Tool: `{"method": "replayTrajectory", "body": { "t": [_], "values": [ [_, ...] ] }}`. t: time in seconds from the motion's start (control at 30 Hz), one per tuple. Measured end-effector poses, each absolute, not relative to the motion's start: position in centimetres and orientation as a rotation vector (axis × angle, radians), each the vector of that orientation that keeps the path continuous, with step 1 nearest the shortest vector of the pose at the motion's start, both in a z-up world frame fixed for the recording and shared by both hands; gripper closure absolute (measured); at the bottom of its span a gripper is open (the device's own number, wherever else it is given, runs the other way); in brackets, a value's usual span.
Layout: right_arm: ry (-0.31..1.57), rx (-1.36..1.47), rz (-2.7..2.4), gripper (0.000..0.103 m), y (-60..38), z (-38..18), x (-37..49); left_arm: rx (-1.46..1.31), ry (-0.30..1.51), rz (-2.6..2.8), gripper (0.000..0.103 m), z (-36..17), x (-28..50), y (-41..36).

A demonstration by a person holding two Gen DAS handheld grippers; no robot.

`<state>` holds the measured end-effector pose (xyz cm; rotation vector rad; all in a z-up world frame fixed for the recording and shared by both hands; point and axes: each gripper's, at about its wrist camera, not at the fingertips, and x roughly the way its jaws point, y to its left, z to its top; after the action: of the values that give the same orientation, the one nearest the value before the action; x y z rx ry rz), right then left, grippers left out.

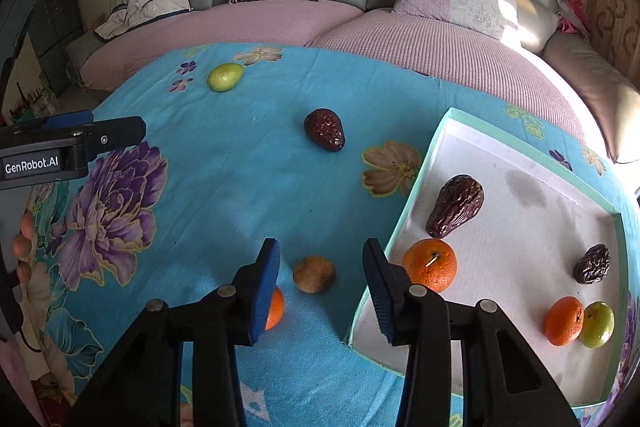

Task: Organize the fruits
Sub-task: 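Move both tools out of the tray toward the fruits on the cover, then grasp a brown kiwi with the right tool while the left tool grasps a mandarin orange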

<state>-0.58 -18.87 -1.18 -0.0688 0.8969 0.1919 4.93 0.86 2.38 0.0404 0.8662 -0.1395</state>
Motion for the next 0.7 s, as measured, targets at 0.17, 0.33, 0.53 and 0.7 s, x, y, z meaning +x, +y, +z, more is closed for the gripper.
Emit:
{"method": "replayTrajectory", "body": {
  "t": [0.17,0.33,0.53,0.7],
  "values": [
    [0.928,-0.075,0.196,0.064,-18.6,-2.2,-0.2,0.048,0.875,-0.146,0.000,2.1,5.0,0.5],
    [0.940,-0.088,0.190,0.068,-18.3,-2.7,0.1,0.053,0.877,-0.154,0.000,2.0,5.0,0.3],
    [0.944,-0.127,0.173,0.072,-17.8,-3.0,0.2,0.057,0.881,-0.156,0.000,2.0,5.0,0.1],
    [0.950,-0.186,0.162,0.073,-17.1,-3.2,0.2,0.060,0.882,-0.158,0.000,1.9,5.0,0.1]
  ]
}}
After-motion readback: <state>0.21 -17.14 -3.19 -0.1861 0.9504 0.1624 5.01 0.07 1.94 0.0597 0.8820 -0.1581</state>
